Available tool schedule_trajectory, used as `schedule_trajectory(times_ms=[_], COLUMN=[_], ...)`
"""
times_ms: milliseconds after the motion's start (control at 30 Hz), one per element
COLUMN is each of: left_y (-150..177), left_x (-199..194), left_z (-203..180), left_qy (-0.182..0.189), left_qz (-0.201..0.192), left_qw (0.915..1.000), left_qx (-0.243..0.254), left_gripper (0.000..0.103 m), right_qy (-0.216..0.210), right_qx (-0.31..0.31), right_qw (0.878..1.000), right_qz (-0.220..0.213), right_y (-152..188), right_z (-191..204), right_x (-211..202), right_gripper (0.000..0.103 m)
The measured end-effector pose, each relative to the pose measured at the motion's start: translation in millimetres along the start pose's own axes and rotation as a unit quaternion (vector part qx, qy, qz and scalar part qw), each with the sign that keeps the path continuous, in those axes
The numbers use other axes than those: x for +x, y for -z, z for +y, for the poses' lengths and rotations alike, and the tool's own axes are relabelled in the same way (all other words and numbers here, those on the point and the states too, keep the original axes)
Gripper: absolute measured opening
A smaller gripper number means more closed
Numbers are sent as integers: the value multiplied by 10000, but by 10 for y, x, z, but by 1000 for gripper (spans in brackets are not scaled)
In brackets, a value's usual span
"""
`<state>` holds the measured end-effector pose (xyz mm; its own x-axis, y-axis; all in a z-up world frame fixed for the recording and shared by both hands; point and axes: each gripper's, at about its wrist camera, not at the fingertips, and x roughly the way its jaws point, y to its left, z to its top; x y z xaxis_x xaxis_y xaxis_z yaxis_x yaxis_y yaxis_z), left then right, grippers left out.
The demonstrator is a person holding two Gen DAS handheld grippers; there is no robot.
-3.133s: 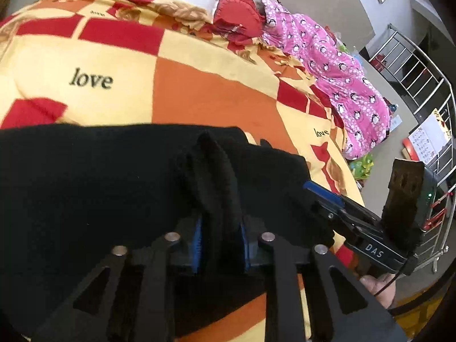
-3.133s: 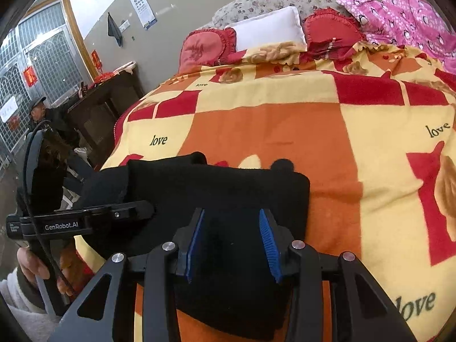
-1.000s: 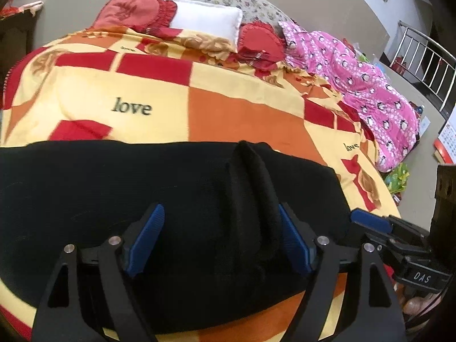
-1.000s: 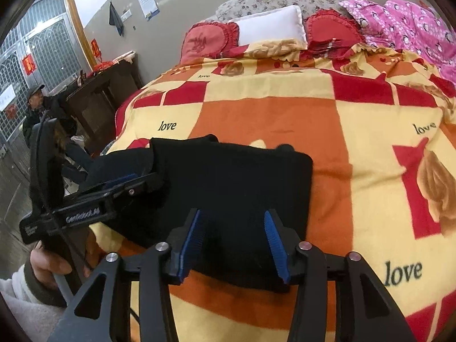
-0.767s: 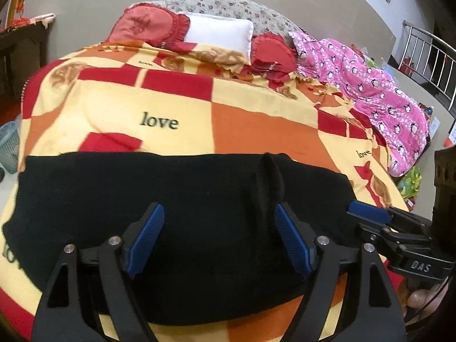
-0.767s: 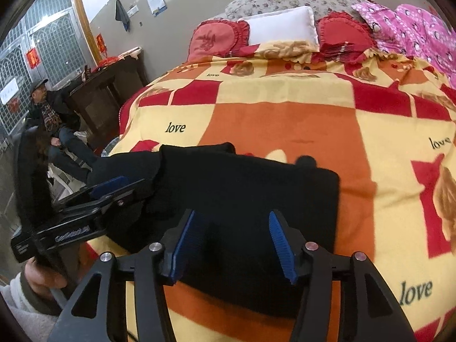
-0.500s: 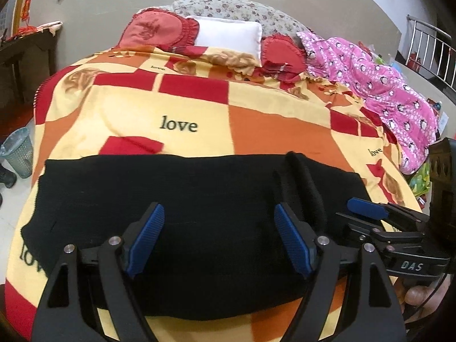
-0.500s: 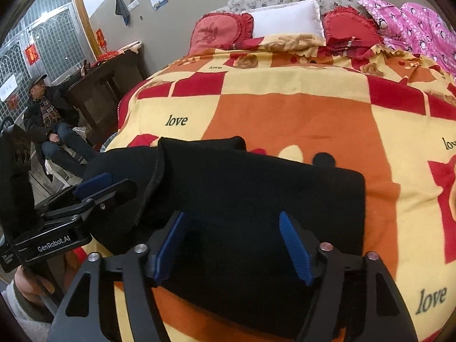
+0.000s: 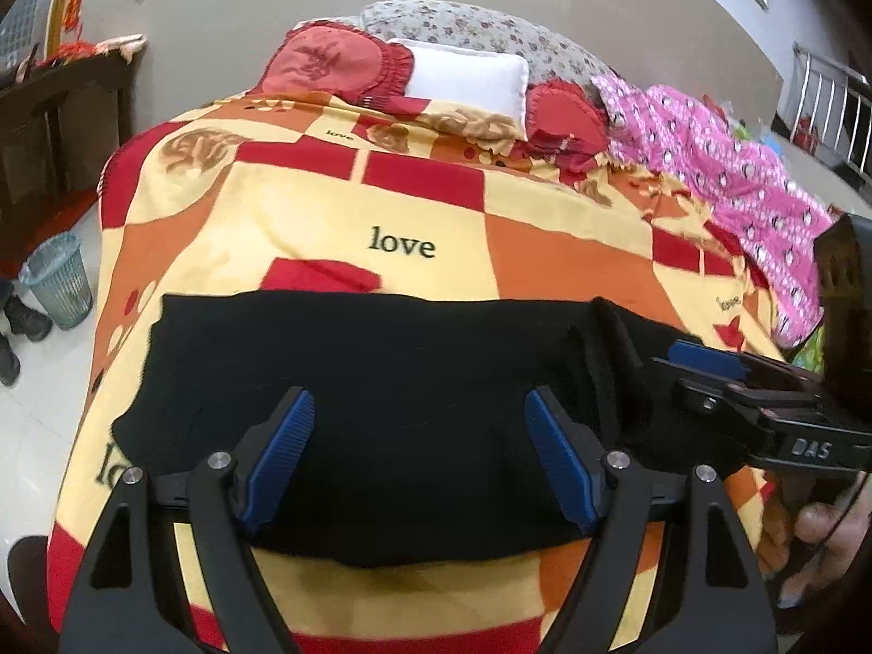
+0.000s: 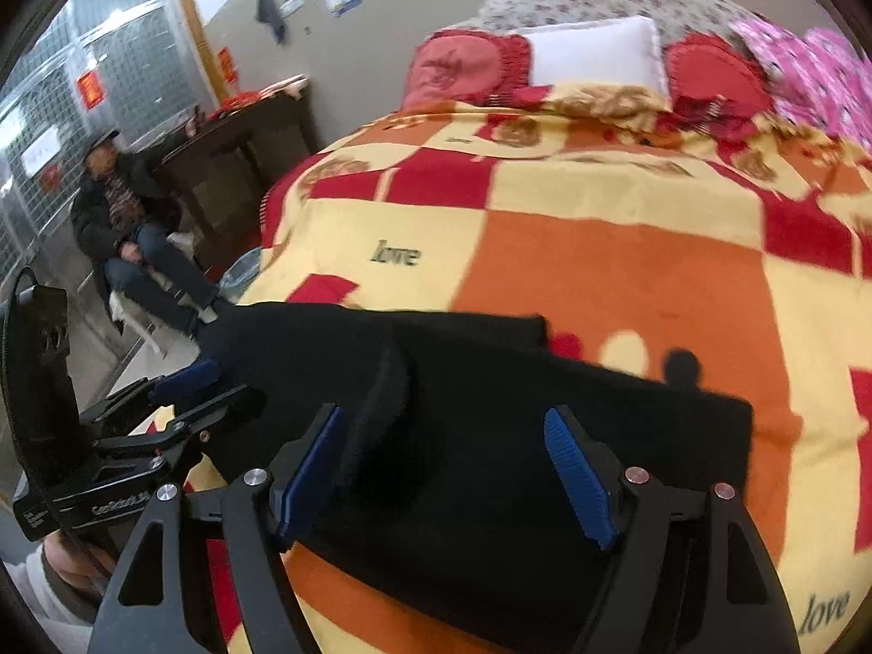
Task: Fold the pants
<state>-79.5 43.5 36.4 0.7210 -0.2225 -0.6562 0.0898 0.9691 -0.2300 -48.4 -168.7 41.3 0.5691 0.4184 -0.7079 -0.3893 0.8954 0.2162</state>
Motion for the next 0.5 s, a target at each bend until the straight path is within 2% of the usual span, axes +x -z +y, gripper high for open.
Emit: schedule_trajectory(times_ms=[167,300,400,500], left_y=[-47,-141,-216,-257], left_x=[-87,-173,-252,-353], left_z=[263,492,572,530], left_qy=[-126,-151,-99,6], left_qz=[1,-98,-191,-361], left_qw=[9993,9969,9950,9952], left_qx=[-357,-771,-975,-906], left_gripper=[80,80,80,80], right_qy=[-174,-197,22,197], right_qx=[-166,-285,-372,-321], right_qw=[9996,9994,9993,9993], right_qz=[122,73,17,-16], right_y=[-134,-123,-73,15], right_z=[138,217,186,57], right_x=[203,161,83,6], right_gripper=[77,77,77,77])
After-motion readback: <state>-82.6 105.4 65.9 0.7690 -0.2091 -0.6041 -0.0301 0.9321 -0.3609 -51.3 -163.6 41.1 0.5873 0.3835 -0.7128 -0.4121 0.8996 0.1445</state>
